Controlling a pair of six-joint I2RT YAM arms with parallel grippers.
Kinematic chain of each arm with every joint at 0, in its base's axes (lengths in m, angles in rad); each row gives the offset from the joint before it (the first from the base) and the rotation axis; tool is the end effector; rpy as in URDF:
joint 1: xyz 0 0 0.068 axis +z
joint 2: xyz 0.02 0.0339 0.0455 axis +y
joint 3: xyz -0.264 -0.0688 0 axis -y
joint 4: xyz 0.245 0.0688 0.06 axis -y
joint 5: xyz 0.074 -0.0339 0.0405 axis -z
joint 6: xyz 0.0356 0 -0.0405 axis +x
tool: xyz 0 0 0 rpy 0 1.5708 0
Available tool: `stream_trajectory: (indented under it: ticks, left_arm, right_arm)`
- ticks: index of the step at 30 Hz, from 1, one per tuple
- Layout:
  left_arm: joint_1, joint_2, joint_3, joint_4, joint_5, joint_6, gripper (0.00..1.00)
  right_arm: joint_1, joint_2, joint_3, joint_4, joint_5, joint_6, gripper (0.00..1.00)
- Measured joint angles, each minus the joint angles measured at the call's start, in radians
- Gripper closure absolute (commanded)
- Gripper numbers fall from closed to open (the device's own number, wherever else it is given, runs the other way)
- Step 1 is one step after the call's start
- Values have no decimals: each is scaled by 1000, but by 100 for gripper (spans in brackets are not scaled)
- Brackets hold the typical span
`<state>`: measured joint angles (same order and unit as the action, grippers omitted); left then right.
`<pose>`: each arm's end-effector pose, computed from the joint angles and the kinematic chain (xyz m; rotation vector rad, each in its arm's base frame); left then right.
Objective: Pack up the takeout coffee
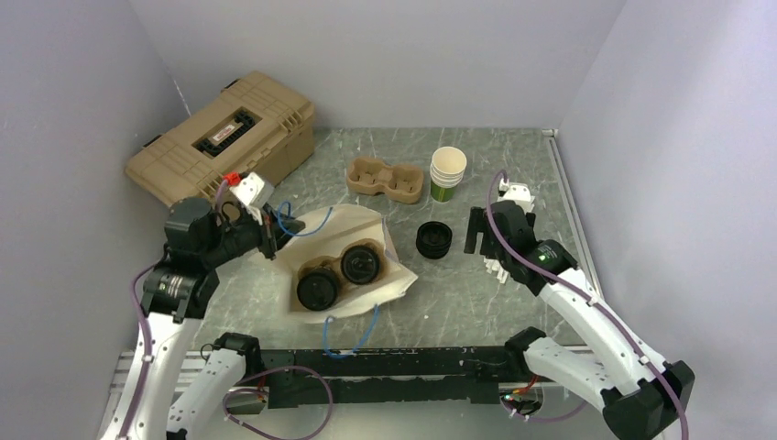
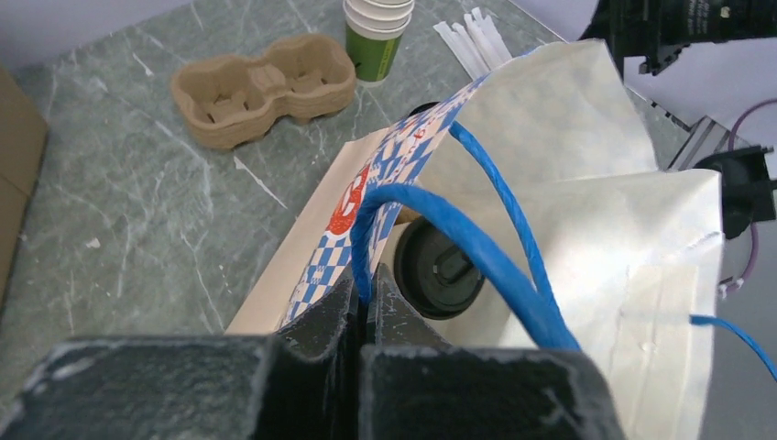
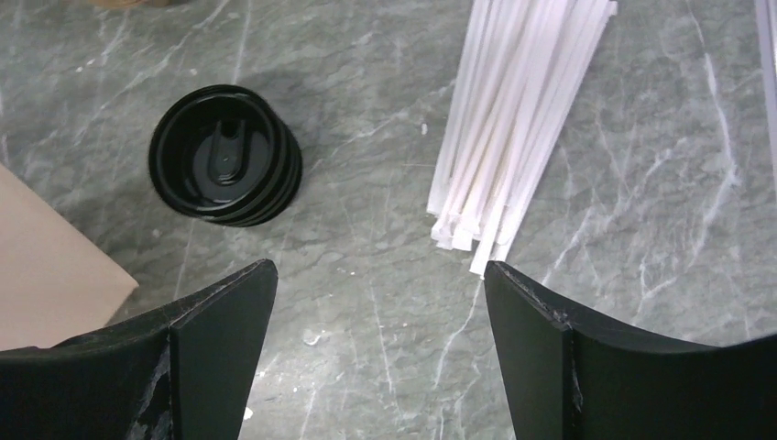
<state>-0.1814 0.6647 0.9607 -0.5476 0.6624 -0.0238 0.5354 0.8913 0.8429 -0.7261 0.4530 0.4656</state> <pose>0.1219 -0.0446 0.3798 0.6094 1.7262 -0.7455 0.1606 0.0772 0.2928 0.1389 2.2465 -0.0008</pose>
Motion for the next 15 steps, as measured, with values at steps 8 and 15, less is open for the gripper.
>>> stream_trajectory:
  ticks: [8,15]
  left_arm:
    - [1,214,52,-11,-81,-86,100]
    - [1,269,28,3,-149,-152,100]
  right_arm:
    - [-145,66,10,30,-75,-21,34]
    - [-330,158,-8,118,-127,-9,45]
